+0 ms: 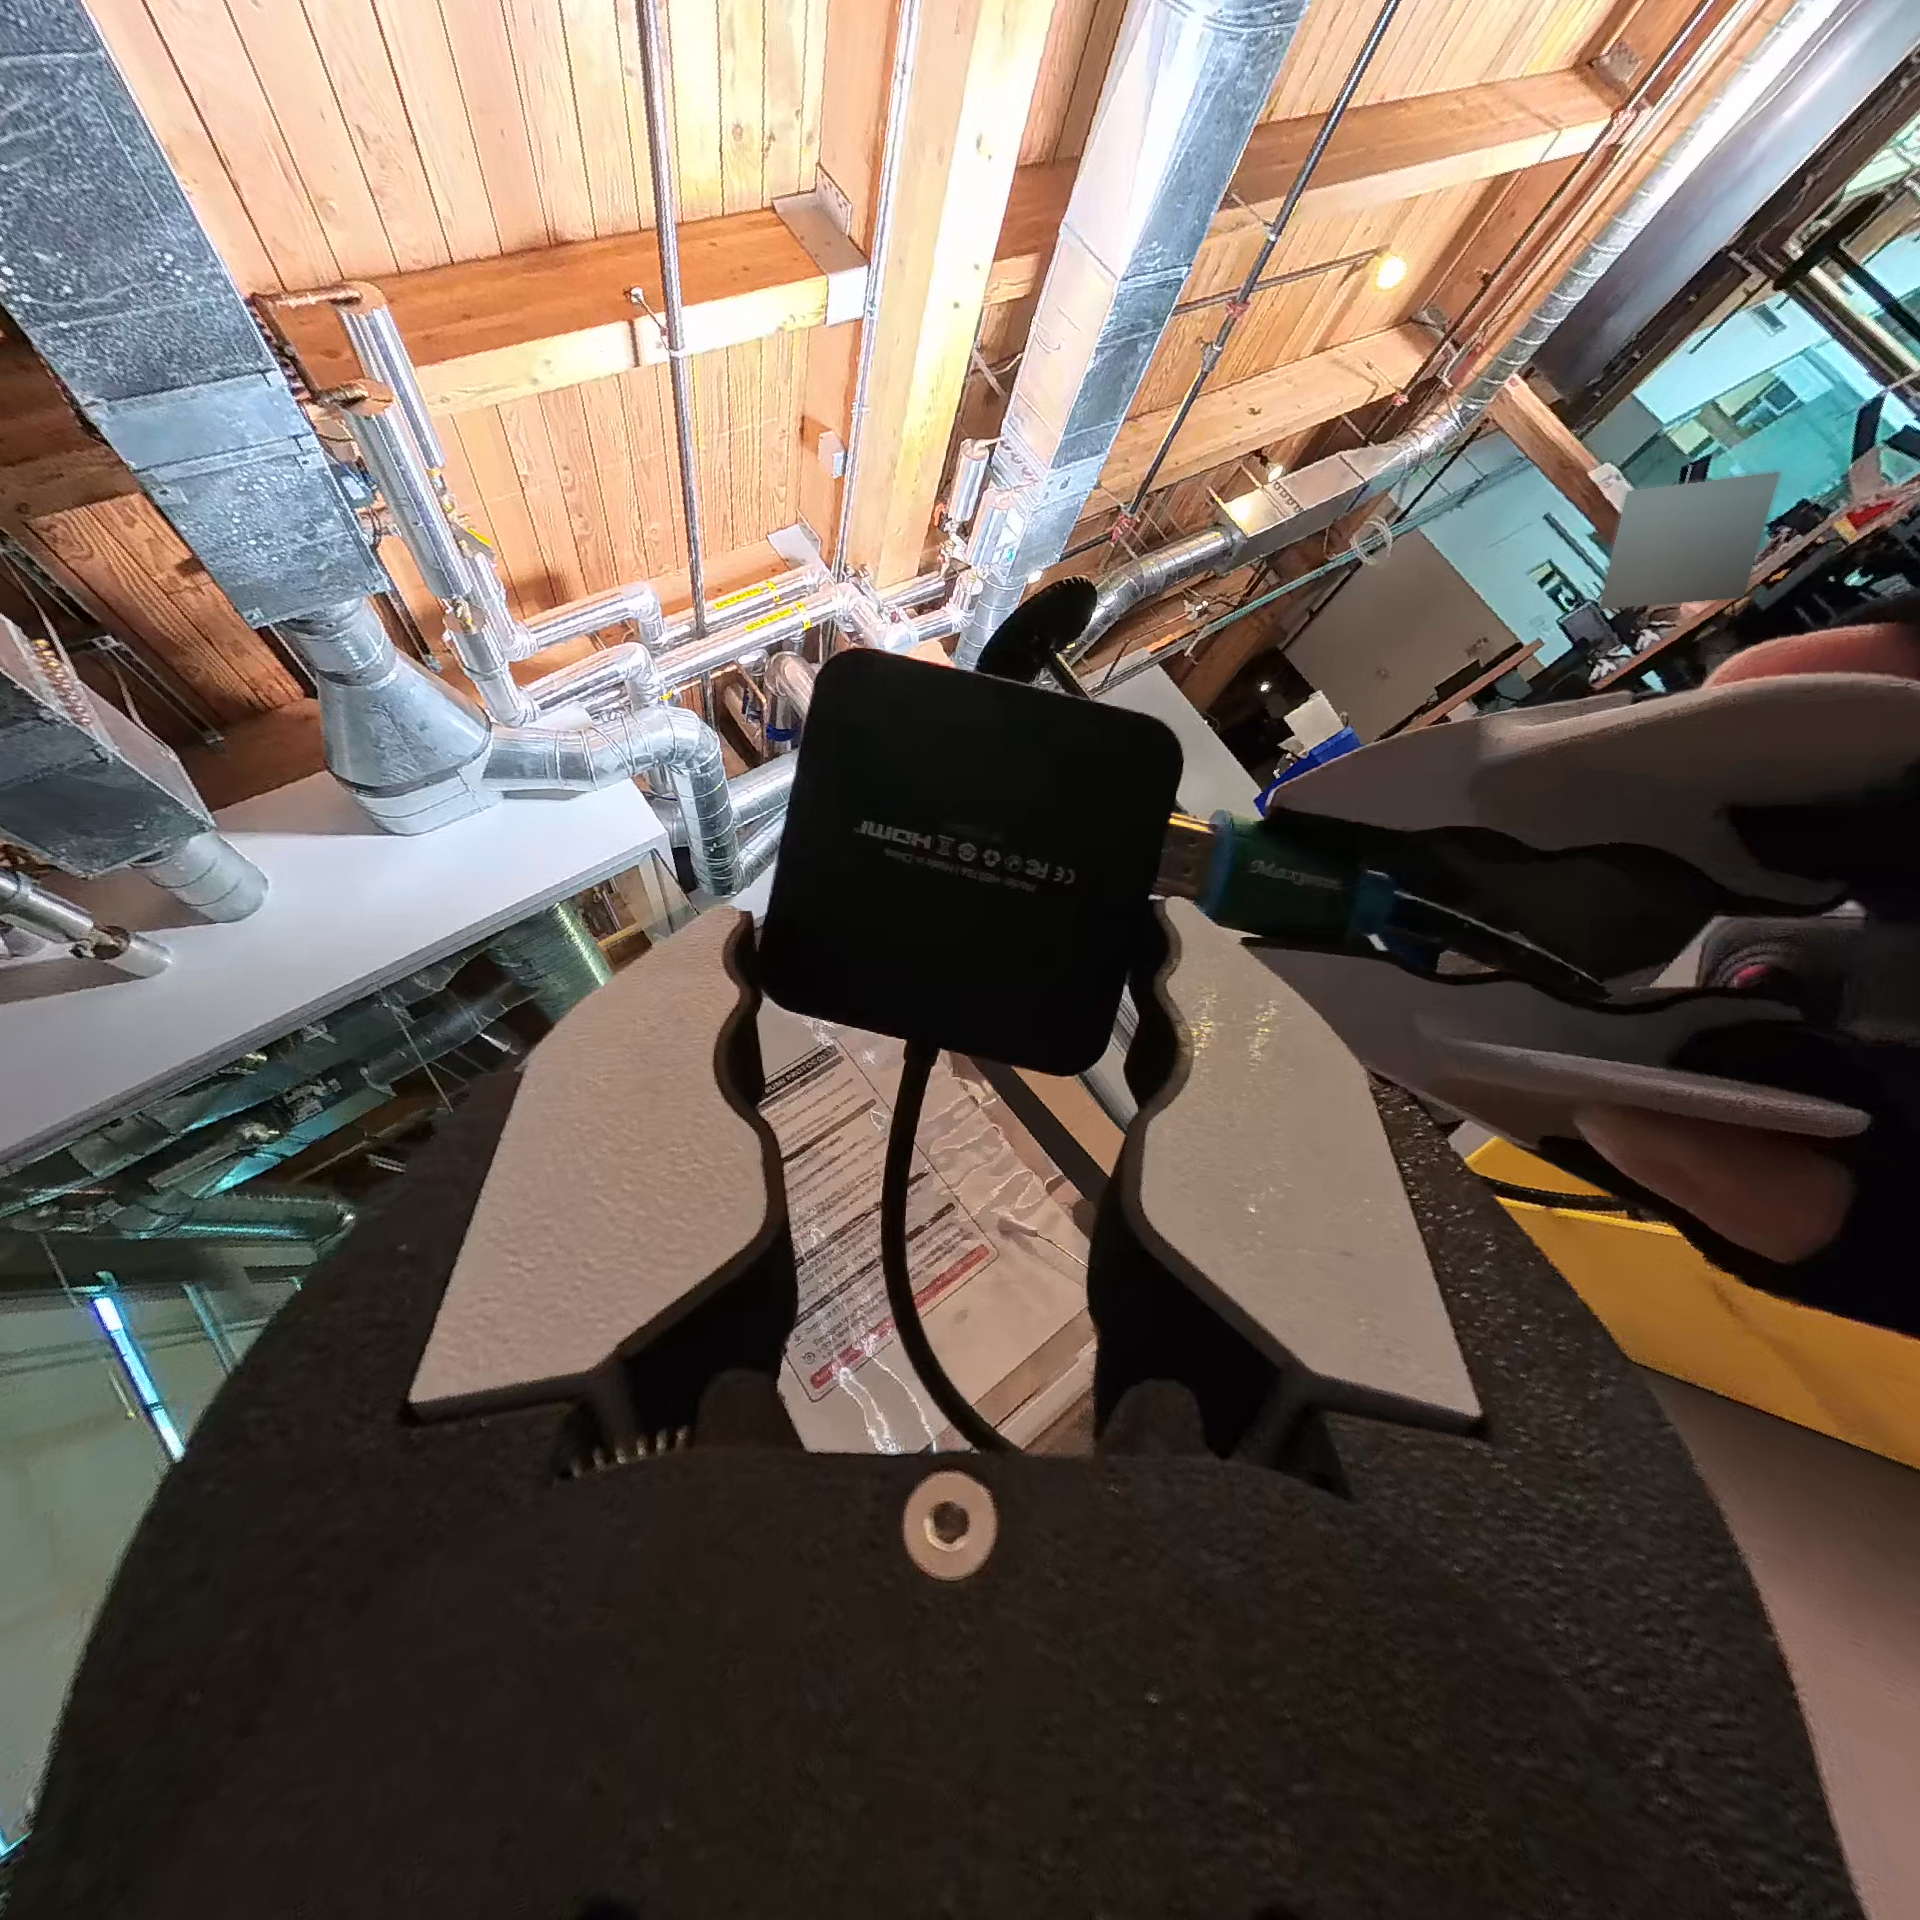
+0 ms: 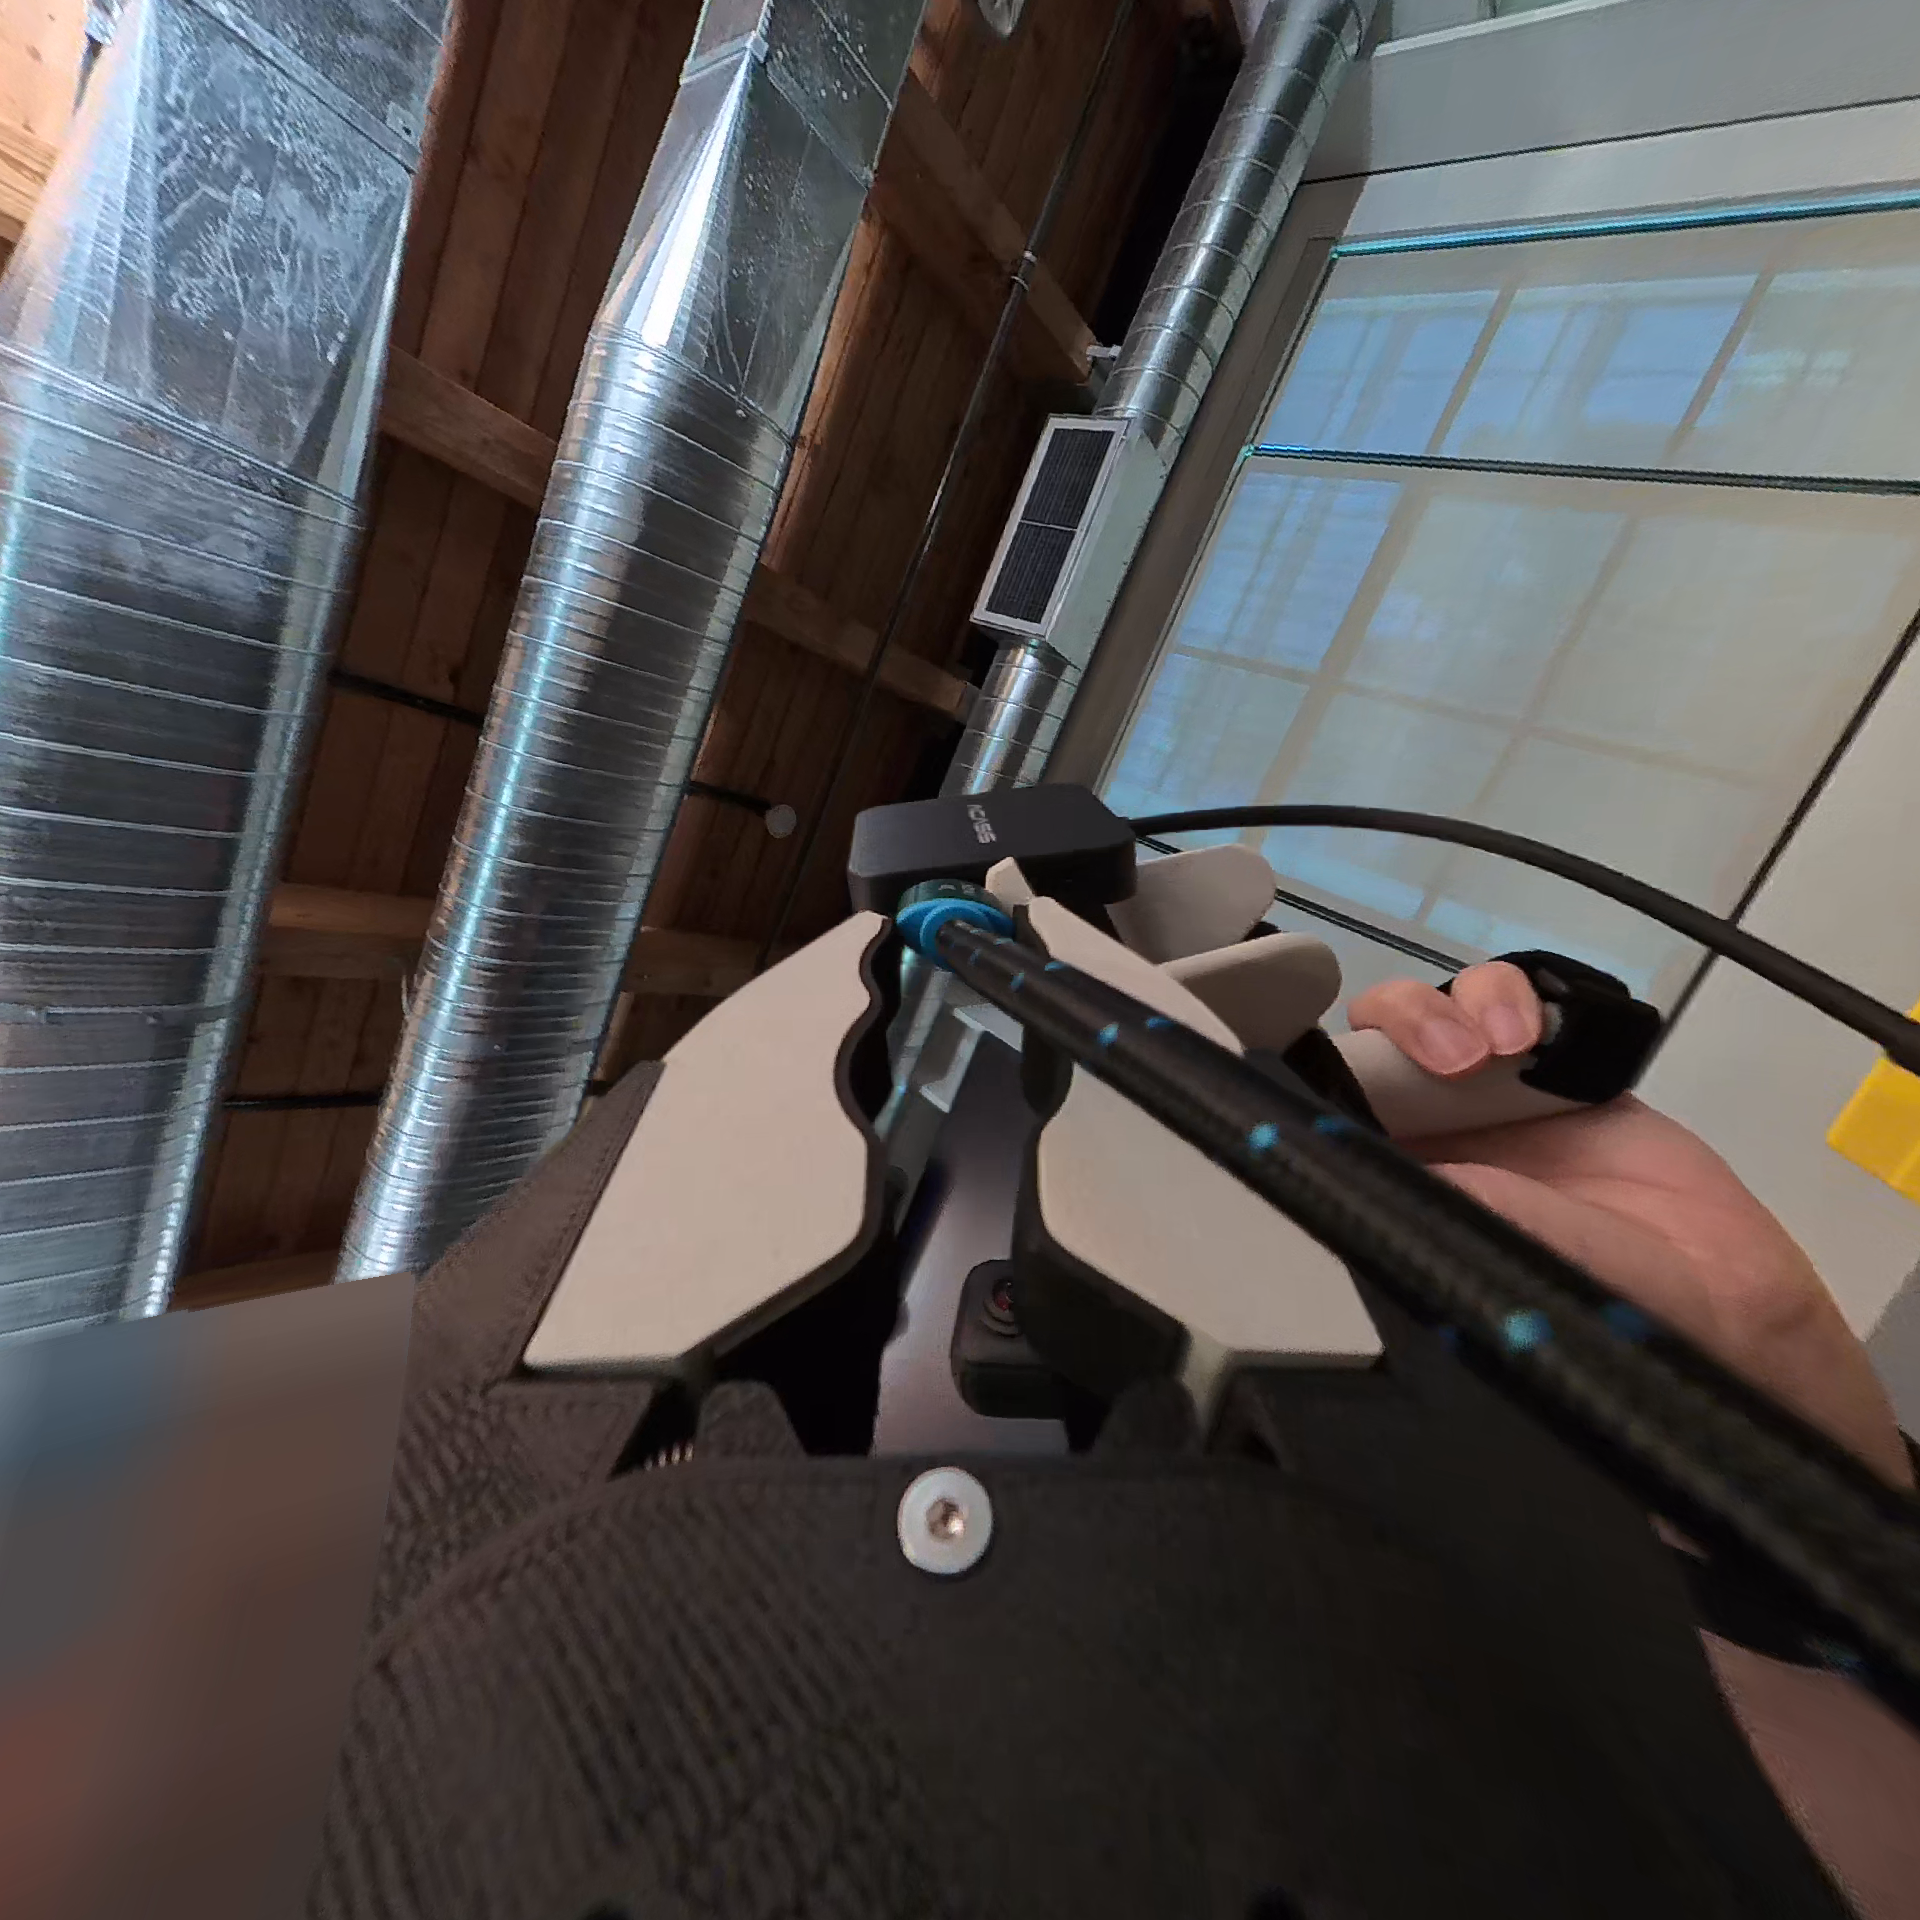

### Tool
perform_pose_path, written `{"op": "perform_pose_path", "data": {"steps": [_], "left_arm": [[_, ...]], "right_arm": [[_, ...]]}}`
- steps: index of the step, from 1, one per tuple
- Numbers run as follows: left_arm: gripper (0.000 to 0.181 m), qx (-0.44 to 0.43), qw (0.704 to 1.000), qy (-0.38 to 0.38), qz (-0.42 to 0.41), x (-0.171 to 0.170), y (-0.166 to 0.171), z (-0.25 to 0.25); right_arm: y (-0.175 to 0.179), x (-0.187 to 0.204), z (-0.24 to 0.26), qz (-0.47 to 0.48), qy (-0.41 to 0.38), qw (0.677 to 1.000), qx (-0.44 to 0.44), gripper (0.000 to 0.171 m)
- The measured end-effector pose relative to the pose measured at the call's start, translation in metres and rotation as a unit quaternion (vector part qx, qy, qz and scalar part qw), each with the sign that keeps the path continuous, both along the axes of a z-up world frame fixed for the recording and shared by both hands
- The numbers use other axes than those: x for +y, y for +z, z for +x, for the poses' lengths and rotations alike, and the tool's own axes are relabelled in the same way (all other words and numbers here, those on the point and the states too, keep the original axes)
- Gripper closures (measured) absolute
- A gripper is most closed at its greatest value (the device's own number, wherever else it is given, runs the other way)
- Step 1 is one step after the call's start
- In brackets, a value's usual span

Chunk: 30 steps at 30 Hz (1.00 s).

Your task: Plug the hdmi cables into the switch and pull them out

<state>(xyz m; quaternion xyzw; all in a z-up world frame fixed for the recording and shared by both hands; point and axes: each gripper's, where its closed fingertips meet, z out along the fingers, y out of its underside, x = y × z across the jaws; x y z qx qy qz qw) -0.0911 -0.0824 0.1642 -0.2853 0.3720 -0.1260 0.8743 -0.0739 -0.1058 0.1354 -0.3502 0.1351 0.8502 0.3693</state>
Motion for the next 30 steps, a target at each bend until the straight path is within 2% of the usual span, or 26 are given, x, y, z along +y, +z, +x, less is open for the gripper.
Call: {"op": "perform_pose_path", "data": {"steps": [5,14,21,30], "left_arm": [[0.113,-0.009,1.0,0.013,0.018,-0.004,0.001,0.0],[0.113,0.033,0.999,-0.027,-0.009,-0.001,-0.007,0.002],[0.114,0.033,0.996,0.07,0.049,0.002,-0.007,0.004],[0.114,0.016,1.0,0.007,-0.02,0.003,-0.012,0.011]], "right_arm": [[0.0,-0.002,0.0,-0.002,0.001,1.0,0.018,0.151],[-0.003,0.004,0.003,-0.002,-0.006,1.0,0.006,0.151],[-0.008,0.006,0.007,-0.013,-0.029,0.999,0.004,0.152],[-0.005,0.006,0.014,0.016,-0.072,0.997,-0.014,0.151]]}}
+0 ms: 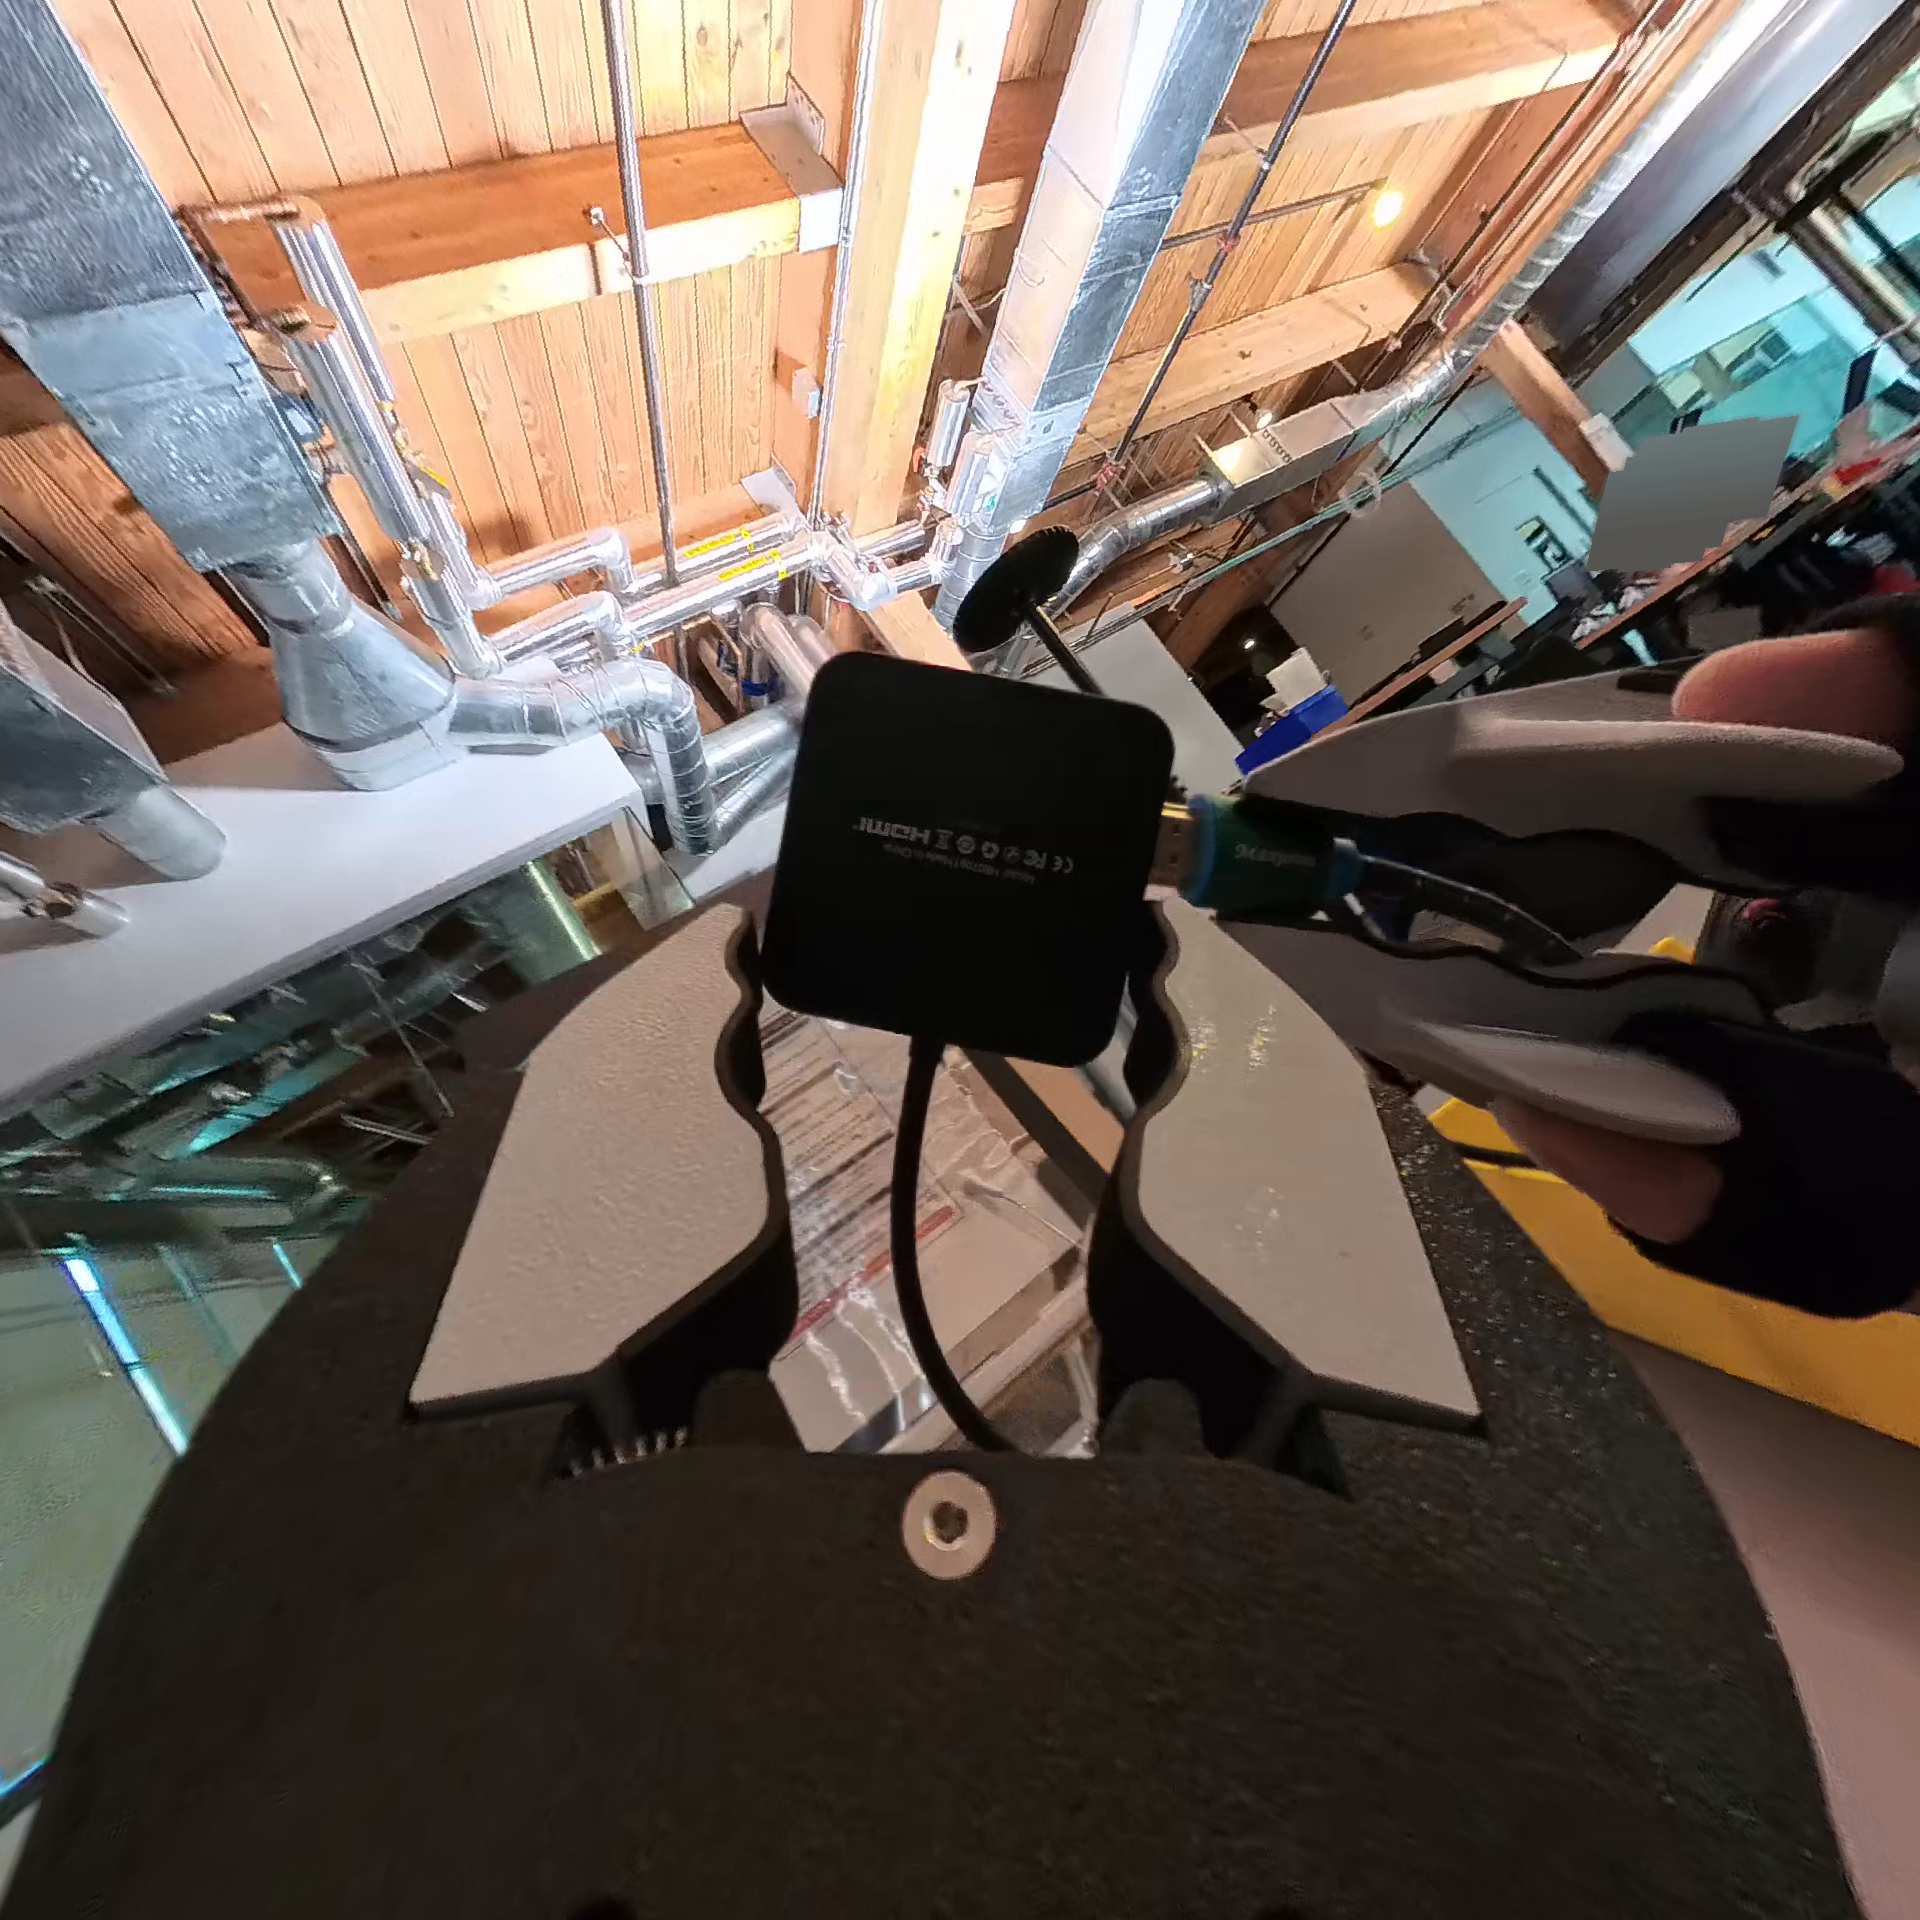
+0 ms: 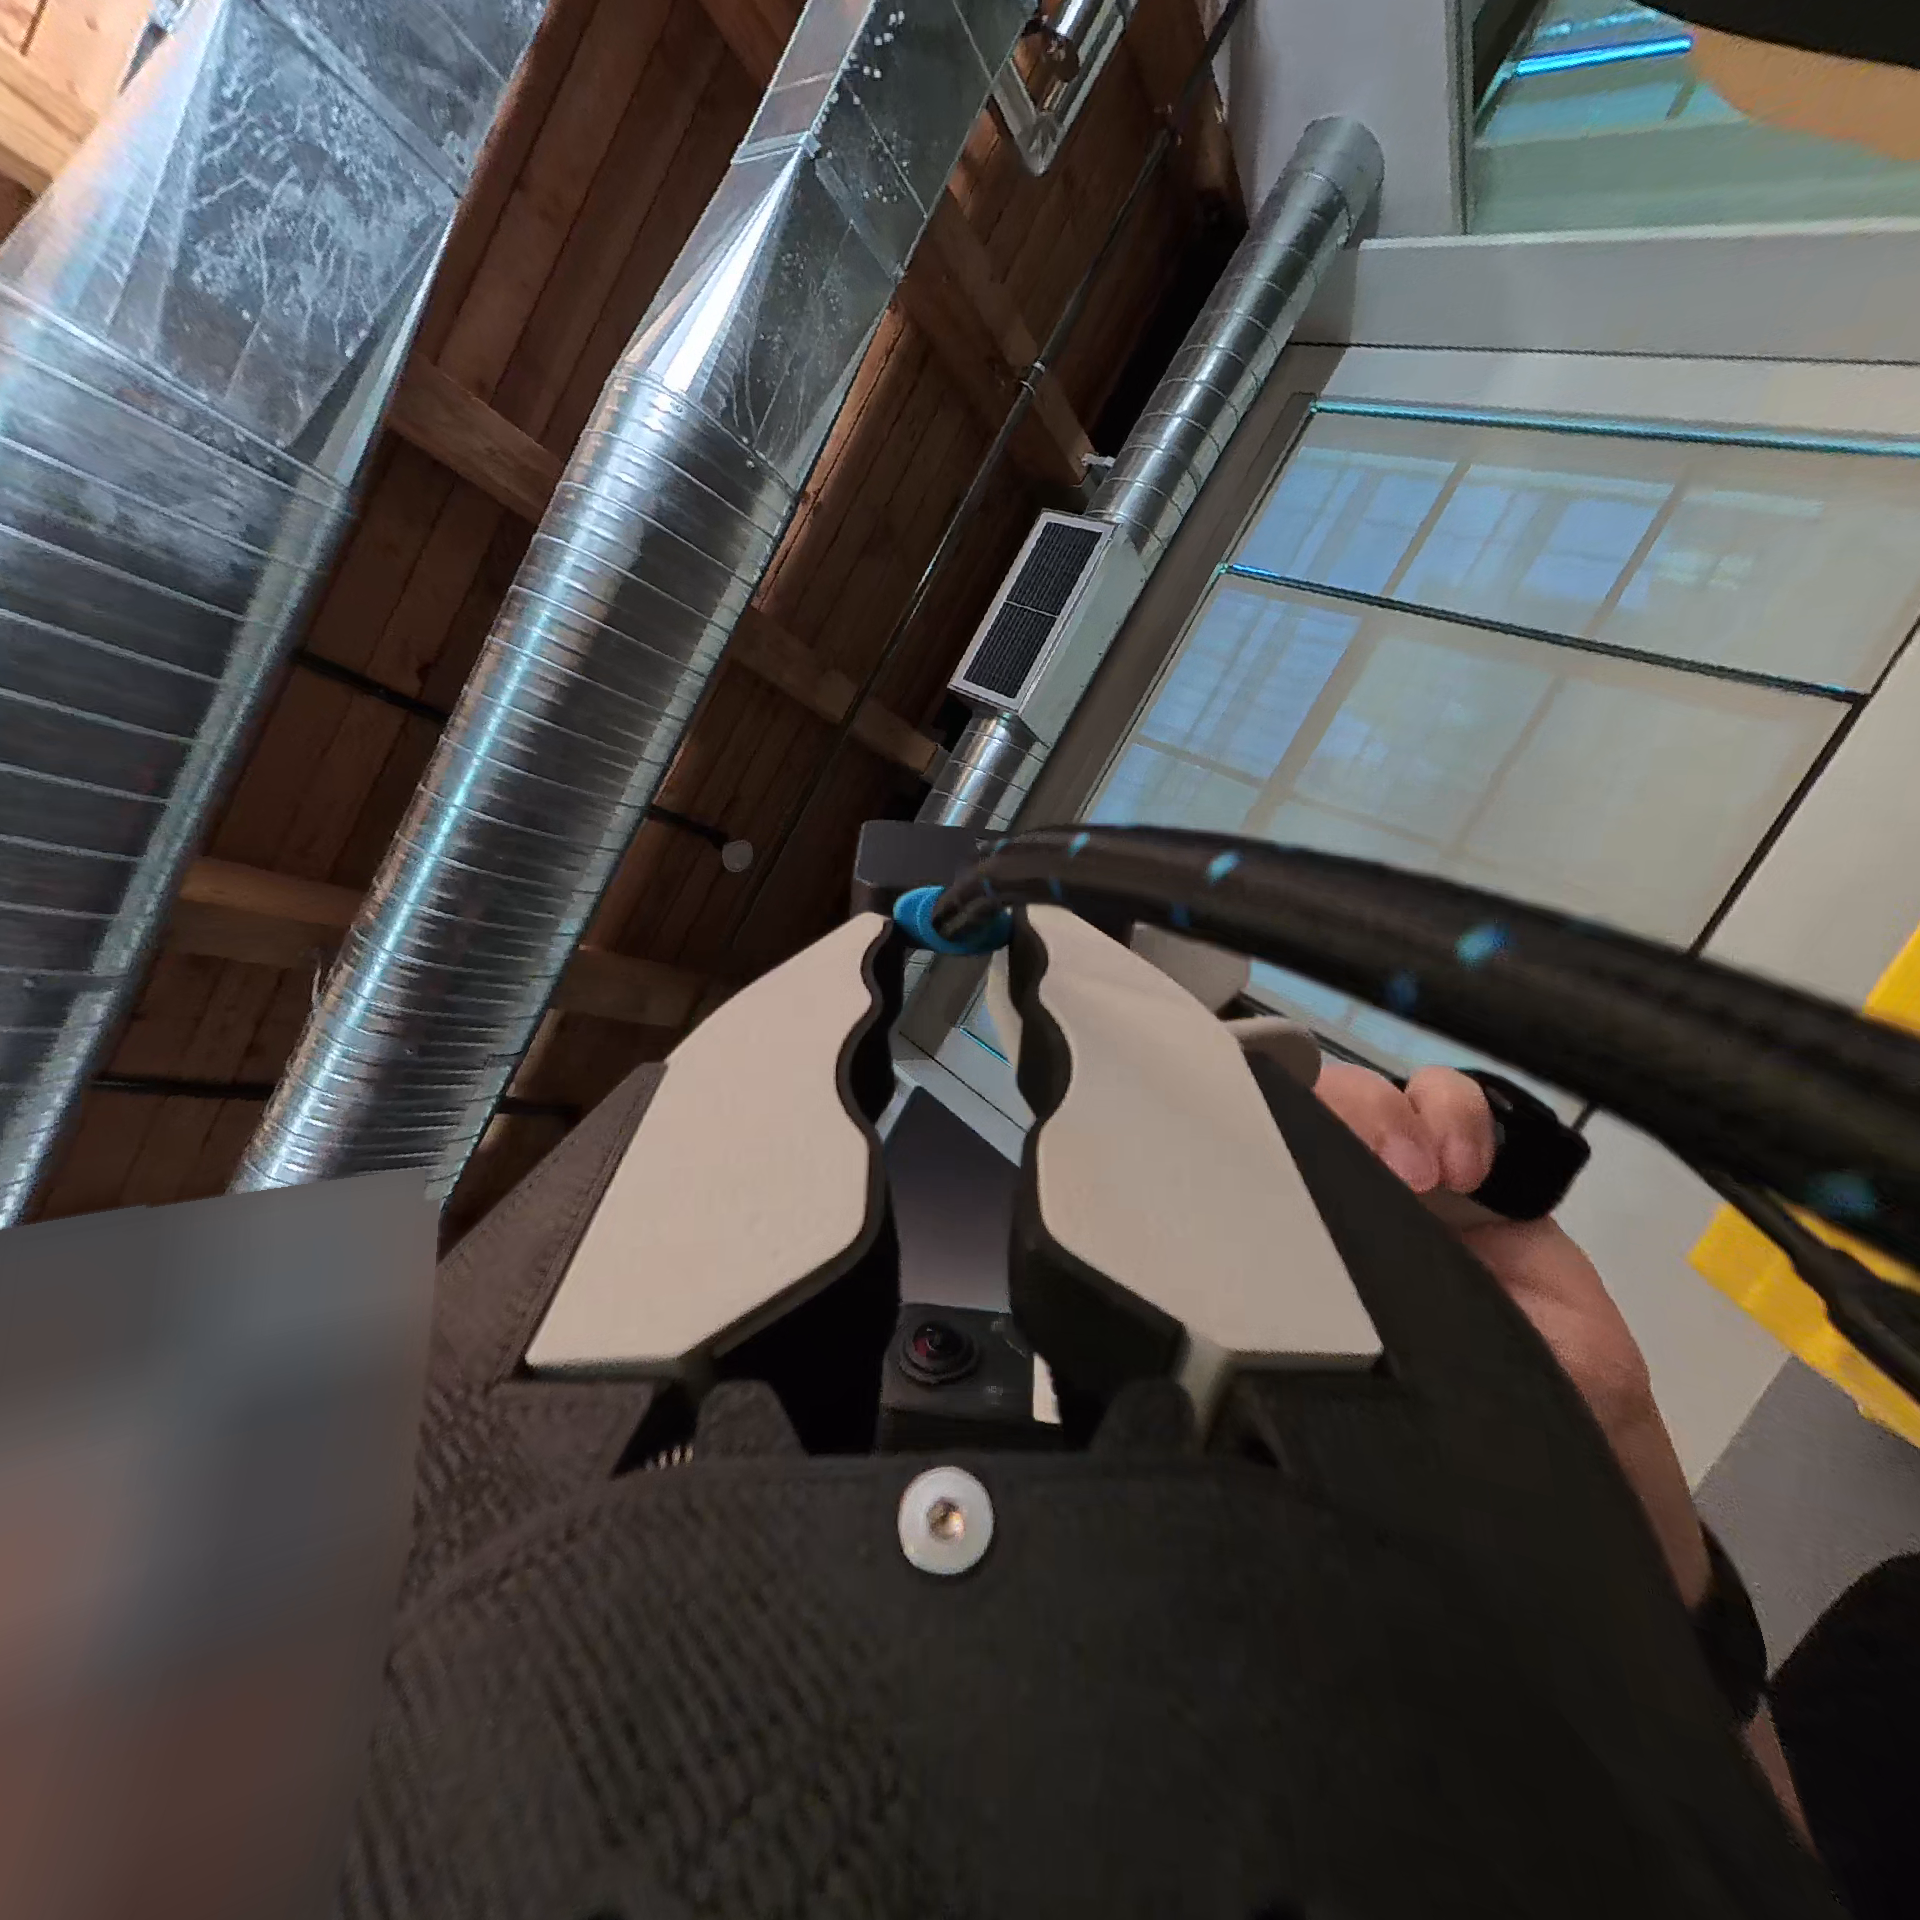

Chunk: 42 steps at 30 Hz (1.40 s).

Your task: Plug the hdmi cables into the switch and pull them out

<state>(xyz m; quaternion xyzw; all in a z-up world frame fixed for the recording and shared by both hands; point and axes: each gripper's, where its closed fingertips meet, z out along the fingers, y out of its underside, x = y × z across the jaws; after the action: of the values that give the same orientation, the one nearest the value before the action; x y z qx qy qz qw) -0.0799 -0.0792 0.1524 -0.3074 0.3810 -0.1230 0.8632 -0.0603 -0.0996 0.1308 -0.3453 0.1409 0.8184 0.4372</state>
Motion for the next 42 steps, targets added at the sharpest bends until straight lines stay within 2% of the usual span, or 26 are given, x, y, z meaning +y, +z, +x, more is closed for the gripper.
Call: {"op": "perform_pose_path", "data": {"steps": [10,16,18,26,28,32,35,40,42], "left_arm": [[0.115,0.01,1.0,0.019,0.013,0.001,-0.005,0.005],[0.115,0.015,0.991,0.109,0.07,0.0,-0.007,0.008],[0.115,0.025,0.989,0.127,0.066,0.004,-0.01,0.01],[0.115,-0.009,0.995,0.092,0.026,0.004,-0.012,0.011],[0.115,-0.009,0.997,0.078,0.019,0.006,-0.013,0.009],[0.116,-0.03,0.997,0.063,0.036,-0.001,-0.007,0.003],[0.116,-0.036,0.995,0.086,0.047,-0.003,-0.004,0.002],[0.116,-0.035,0.992,0.097,0.071,-0.008,-0.005,0.004],[0.116,-0.041,0.995,0.075,0.05,-0.006,-0.007,0.003]], "right_arm": [[0.002,-0.001,0.006,0.004,-0.014,1.0,0.008,0.151],[-0.004,-0.001,0.011,-0.003,-0.06,0.998,0.004,0.151],[-0.007,0.002,0.014,-0.011,-0.065,0.998,0.006,0.151],[-0.008,0.002,0.014,0.003,-0.062,0.998,0.025,0.151],[-0.008,0.002,0.012,0.011,-0.072,0.997,-0.001,0.151],[-0.002,-0.004,0.006,0.037,-0.072,0.996,-0.021,0.151],[0.0,-0.005,0.005,0.044,-0.072,0.996,-0.019,0.151],[-0.003,-0.005,0.01,0.037,-0.062,0.997,0.026,0.151],[-0.004,-0.004,0.008,0.037,-0.055,0.997,0.025,0.152]]}}
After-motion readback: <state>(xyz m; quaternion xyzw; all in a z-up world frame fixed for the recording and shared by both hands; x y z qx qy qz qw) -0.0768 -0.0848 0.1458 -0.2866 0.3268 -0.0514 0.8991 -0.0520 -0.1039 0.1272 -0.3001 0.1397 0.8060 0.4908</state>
